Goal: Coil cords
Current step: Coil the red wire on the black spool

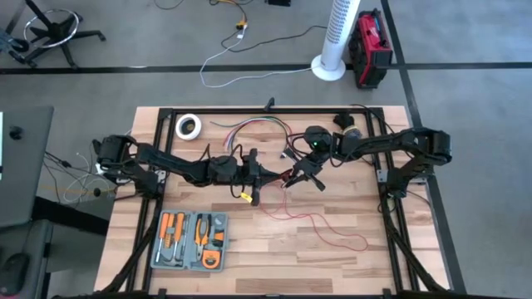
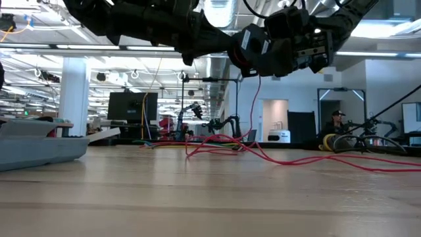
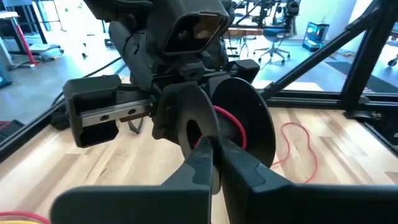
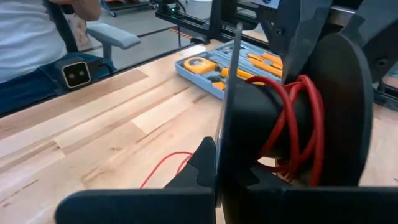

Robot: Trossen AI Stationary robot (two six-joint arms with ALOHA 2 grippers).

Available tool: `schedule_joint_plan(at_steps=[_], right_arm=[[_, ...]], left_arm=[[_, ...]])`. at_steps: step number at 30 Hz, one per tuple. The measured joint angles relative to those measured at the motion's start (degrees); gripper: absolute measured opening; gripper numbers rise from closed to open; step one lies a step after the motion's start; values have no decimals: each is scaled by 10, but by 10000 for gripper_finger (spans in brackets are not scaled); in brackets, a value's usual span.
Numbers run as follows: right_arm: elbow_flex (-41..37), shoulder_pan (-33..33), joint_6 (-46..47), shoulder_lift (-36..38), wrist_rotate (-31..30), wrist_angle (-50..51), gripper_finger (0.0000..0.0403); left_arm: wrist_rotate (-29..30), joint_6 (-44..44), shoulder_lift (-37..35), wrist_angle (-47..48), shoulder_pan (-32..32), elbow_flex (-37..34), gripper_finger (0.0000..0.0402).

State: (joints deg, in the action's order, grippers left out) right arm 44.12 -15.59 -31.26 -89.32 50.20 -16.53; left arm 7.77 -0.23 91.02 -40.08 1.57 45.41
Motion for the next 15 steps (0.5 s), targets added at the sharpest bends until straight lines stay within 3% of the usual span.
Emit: schedule_joint_plan(at_steps=[7,12,15], right_arm=[[0,-8,122,15,-113,18,56],[1,-9,143,39,-135,42,74],[1,-9,151,60,-186,57,85]], left_arm=[[141,26,0,18,22,0,0],[171,28,1,18,25,1,1],[196,22,1,19,27,1,1]])
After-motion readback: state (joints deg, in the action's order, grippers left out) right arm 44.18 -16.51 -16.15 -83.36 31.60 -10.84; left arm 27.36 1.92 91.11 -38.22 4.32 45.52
